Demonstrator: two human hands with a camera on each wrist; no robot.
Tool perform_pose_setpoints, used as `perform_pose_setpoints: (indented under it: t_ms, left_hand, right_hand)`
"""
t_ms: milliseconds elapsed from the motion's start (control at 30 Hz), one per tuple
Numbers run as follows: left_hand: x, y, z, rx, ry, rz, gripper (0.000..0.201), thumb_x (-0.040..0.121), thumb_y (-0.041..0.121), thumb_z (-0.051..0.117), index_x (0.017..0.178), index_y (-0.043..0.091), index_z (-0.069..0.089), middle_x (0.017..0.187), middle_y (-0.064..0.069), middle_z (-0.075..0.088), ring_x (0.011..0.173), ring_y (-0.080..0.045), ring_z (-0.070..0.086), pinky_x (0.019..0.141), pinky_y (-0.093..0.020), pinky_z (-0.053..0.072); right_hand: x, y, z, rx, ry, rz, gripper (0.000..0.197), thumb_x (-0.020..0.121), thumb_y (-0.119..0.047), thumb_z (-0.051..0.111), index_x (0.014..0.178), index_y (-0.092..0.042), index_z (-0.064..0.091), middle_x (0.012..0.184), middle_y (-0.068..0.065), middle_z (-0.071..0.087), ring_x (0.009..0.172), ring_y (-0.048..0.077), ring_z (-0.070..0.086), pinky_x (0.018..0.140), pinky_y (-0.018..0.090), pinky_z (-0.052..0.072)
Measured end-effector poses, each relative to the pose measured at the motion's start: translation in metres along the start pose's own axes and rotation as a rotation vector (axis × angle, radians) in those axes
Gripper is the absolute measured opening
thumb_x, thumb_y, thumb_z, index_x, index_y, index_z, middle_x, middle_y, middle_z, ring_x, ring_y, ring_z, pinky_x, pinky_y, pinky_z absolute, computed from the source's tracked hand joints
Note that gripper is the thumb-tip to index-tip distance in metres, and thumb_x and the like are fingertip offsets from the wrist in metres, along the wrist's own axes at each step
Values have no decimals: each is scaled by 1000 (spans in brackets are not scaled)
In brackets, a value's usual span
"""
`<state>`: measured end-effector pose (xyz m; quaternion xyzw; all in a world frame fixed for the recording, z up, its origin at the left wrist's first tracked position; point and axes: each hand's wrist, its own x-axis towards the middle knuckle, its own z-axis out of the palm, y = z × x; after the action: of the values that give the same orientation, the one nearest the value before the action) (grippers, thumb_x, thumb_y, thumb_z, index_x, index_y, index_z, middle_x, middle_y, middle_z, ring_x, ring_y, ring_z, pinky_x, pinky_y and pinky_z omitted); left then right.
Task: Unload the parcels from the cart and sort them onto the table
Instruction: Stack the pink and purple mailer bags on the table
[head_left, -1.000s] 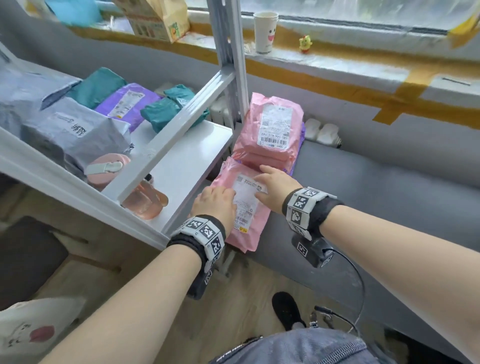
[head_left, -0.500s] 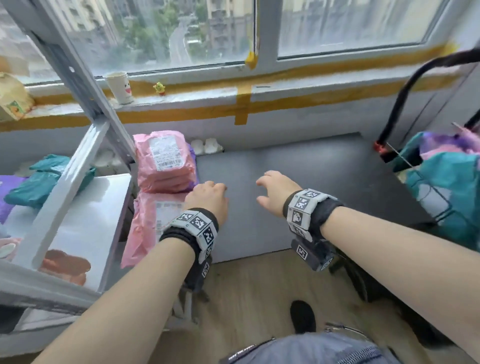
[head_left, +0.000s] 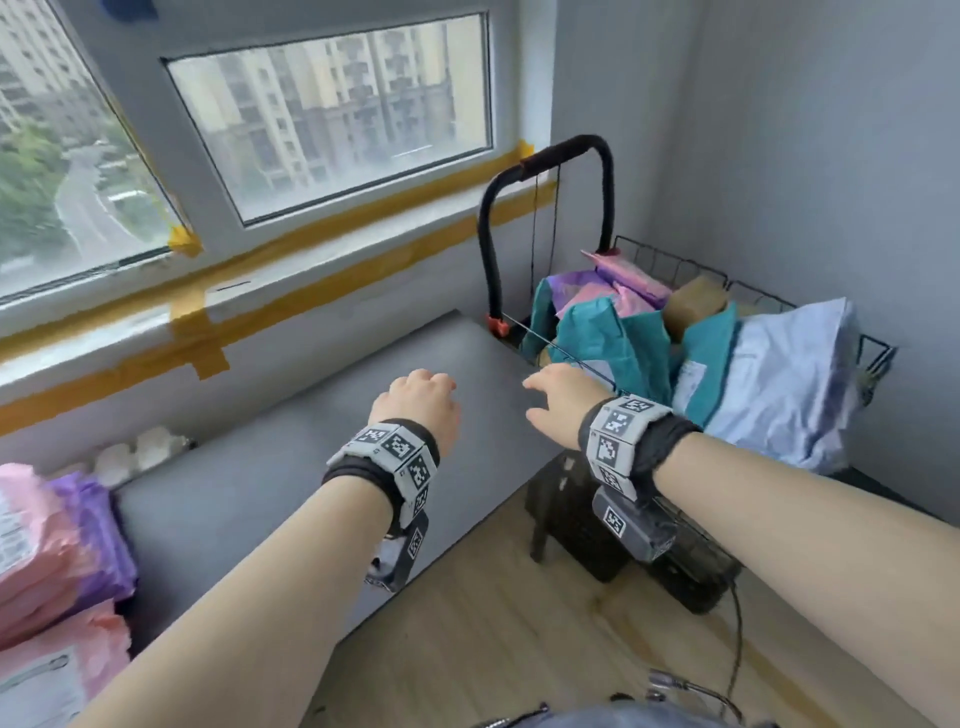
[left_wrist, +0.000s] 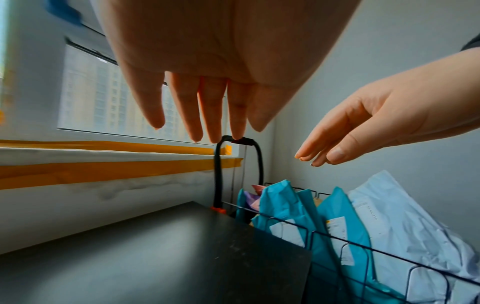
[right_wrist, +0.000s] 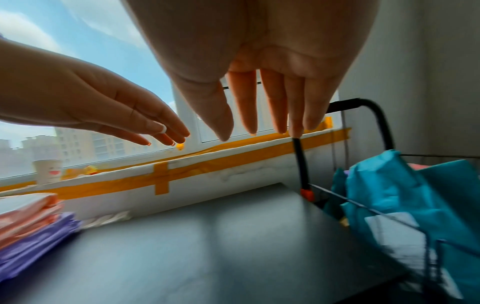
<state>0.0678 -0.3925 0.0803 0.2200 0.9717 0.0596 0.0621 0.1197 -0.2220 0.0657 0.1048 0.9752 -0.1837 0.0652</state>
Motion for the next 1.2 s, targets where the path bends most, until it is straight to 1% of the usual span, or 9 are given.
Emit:
perform_pose_setpoints:
  t_ms: [167,267,400,500,667,767,833,1033,1200]
  left_hand:
    - [54,79,2,-2,-8,91,37,98,28,36,133,22,48,135,-5,47,126,-28,42,99,-40,39]
    - [92,121,6,-31,4,107,38,97,28,38,133,24,49,135,-5,47,125,-28,44,99,-41,40]
    - [145,164,15,-47,-14,114,38,96,29,41,132,23,50,134,-6,49,123,-29,46,101,-42,42]
    - [183,186,18,-74,-41,114,37,95,28,41,130,22,53,130,-7,51,118,-30,51,99,-43,45]
    - [256,200,16,-12,-124,134,37,95,28,41,126,17,56,126,-10,54,109,-31,56,92,-41,49]
    - [309,203,12,43,-165,167,30,93,25,40,107,11,64,113,-12,62,98,-33,60,83,-35,50]
    - [345,205,10,52,-184,172,31,94,20,39,102,6,65,106,-14,65,94,-33,61,78,-31,48]
    - [451,205,30,30,-350,137,33,97,18,40,115,5,64,116,-13,65,106,-31,60,85,-32,46]
    - [508,202,71,30,-529,162,36,99,23,40,125,8,59,129,-10,58,120,-26,53,98,-31,40]
  right_hand:
    - [21,83,-36,27,41,89,44,88,-26,54,132,-18,51,133,7,49,123,29,47,101,36,41]
    - [38,130,-58,39,43,103,45,90,-24,53,134,-15,49,137,9,46,126,28,45,104,36,39]
    - [59,184,-83,54,60,128,47,90,-24,55,135,-14,47,139,10,45,126,28,45,105,35,38]
    - [79,215,-100,79,91,180,45,89,-25,57,132,-12,50,135,13,48,122,29,49,101,34,41]
    - [130,248,-118,121,133,250,38,89,-24,57,125,-12,54,125,12,55,113,29,54,93,34,45]
    - [168,262,-124,115,135,281,36,88,-27,57,121,-12,57,121,13,60,110,29,56,86,30,44]
    - [195,270,-127,116,143,302,37,87,-28,58,120,-12,57,118,12,61,107,29,57,83,29,44]
    - [283,293,-127,97,78,398,32,91,-29,50,117,-12,57,108,10,64,90,26,63,75,30,52]
    - [346,309,-100,104,-80,449,44,86,-35,61,122,-13,51,104,7,64,84,23,63,71,28,52]
